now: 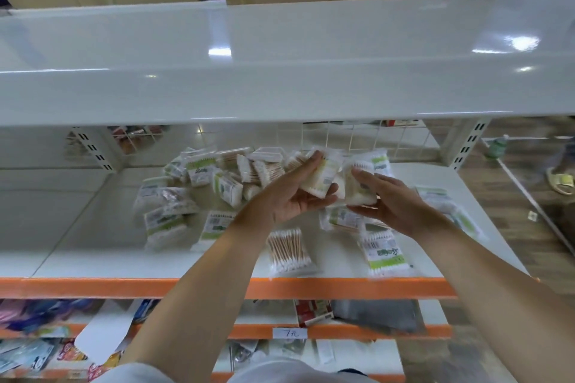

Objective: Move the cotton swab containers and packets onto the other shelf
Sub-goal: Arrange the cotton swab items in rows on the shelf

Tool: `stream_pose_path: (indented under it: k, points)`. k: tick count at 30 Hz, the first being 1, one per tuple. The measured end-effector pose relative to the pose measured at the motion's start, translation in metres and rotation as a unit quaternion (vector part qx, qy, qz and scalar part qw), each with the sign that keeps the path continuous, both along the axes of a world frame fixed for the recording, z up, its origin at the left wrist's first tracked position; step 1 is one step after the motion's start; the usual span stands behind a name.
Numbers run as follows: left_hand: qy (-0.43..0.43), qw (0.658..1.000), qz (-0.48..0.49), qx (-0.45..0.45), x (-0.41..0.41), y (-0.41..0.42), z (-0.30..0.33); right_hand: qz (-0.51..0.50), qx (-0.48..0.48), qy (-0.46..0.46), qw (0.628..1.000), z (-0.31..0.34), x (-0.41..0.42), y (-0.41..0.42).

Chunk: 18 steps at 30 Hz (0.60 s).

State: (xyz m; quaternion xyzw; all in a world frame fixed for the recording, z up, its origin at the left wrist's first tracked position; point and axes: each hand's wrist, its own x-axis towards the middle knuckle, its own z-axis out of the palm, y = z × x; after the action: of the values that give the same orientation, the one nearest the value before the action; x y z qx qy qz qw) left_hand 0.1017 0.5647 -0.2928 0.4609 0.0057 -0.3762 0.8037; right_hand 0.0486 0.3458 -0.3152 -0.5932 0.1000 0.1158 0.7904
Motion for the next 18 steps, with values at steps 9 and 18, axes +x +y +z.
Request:
stream_pose_path:
  k: [9, 18]
  points:
    - [-0.076, 0.996, 0.052, 0.003, -0.007, 0.033, -0.001, 0.006, -0.111, -0.048, 0.993, 0.016, 0.018, 0.030]
    - [-0.083, 0.974, 0.180, 0.109, -0.014, 0.062, -0.001, 0.071, -0.100, -0.032, 0.992, 0.022, 0.039, 0.059]
